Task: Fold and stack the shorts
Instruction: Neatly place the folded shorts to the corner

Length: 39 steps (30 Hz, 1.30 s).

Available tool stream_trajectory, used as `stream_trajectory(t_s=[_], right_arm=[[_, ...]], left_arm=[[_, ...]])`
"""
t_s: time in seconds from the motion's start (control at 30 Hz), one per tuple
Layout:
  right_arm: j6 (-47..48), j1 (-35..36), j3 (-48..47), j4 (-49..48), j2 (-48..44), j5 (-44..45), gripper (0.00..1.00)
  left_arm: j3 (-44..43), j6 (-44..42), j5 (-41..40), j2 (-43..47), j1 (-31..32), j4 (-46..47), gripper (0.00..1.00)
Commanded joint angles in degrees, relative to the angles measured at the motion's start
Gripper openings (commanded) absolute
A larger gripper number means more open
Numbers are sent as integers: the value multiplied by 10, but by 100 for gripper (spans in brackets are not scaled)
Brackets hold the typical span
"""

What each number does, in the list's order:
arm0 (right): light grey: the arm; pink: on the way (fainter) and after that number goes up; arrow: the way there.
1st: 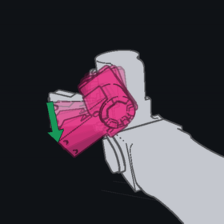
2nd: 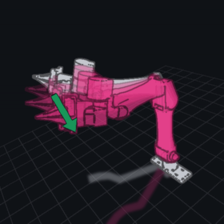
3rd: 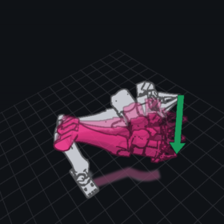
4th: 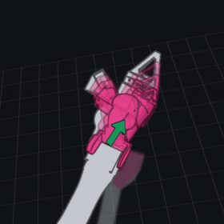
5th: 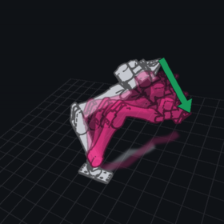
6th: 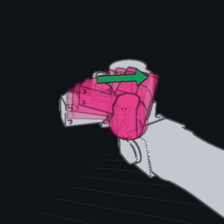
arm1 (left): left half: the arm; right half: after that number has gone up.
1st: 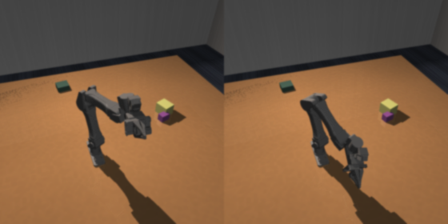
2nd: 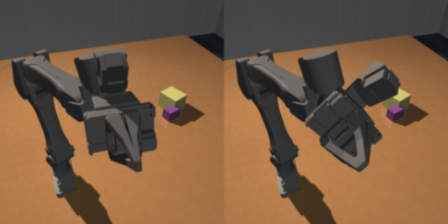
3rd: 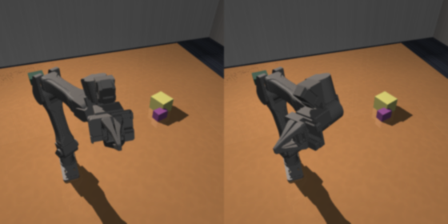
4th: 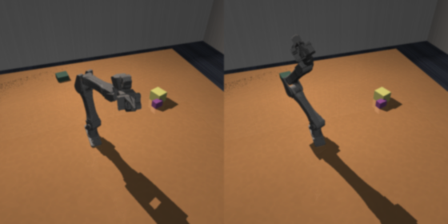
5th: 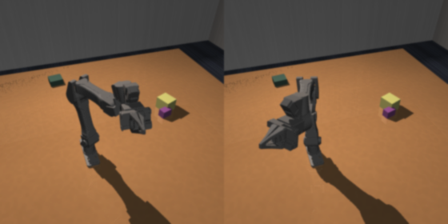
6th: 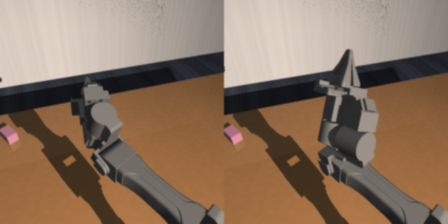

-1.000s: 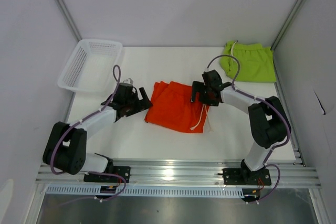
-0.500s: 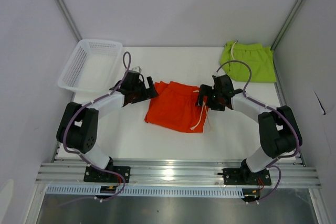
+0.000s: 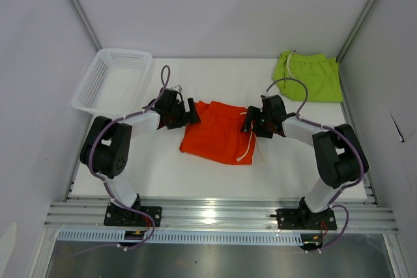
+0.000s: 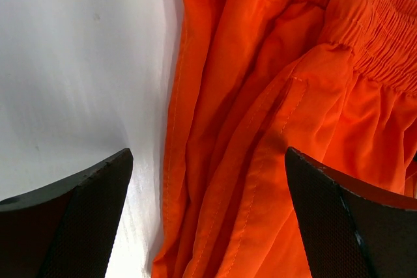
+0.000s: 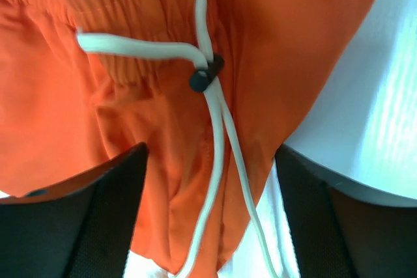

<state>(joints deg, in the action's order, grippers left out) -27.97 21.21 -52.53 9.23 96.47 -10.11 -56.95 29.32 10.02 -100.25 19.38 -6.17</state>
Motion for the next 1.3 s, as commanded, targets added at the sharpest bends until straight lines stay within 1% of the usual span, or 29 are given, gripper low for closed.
stream_trajectory(t_s=[0.0,0.03,0.1,0.13,0.2,0.23,0.4,0.43,0.53,0.6,0.67,0.7,0.77,0.8,0.9,0.97,1.07,1.1,1.13,1.17,1.2,1.23,1.27], right_arm=[[-10,6,22,-30,19,-11,77],[-12,6,23,-33,22,-11,74],[-11,7,26,-39,24,-13,70],[-11,7,25,-39,26,-15,64],[-10,8,24,-40,27,-15,63],[-10,8,23,-40,27,-16,59],[-9,8,20,-42,34,-18,51],[-9,8,19,-43,34,-20,50],[-10,8,18,-46,36,-23,47],[-10,9,17,-46,36,-22,44],[-10,10,17,-47,36,-21,43],[-10,10,17,-47,37,-20,40],[-11,11,15,-47,36,-18,38],[-11,12,15,-45,36,-12,36],[-12,17,10,-44,34,-3,33],[-10,23,6,-42,35,2,32],[-7,33,-5,-35,38,12,25],[-7,33,-7,-33,39,15,23],[-6,34,-8,-33,40,17,18],[-5,34,-13,-29,39,19,10],[-4,34,-14,-27,40,21,6],[-2,34,-17,-21,40,25,0],[-2,35,-22,-19,40,32,0]], left_arm=[[12,-14,37,-7,2,42,98],[11,-14,40,-10,2,42,98],[10,-13,52,-17,2,49,98],[11,-11,58,-17,2,52,97],[21,-7,73,-14,2,69,96],[23,-5,74,-14,2,78,96],[27,-6,80,-18,2,86,89],[26,-7,78,-21,2,85,83],[22,-9,69,-30,2,73,74],[23,-8,52,-32,2,66,73],[27,-9,41,-29,3,66,68],[28,-9,37,-28,3,66,61],[30,-8,38,-29,4,69,54],[29,-8,37,-29,5,71,46],[29,-8,30,-29,14,77,36],[30,-7,23,-30,26,87,33],[38,2,4,-28,48,107,31],[39,4,2,-24,52,112,28],[45,6,-3,-22,58,124,26],[47,10,-6,-20,61,129,23],[55,14,-6,-14,62,136,16],[61,15,-9,-11,63,144,11],[62,18,-11,-8,63,145,6]])
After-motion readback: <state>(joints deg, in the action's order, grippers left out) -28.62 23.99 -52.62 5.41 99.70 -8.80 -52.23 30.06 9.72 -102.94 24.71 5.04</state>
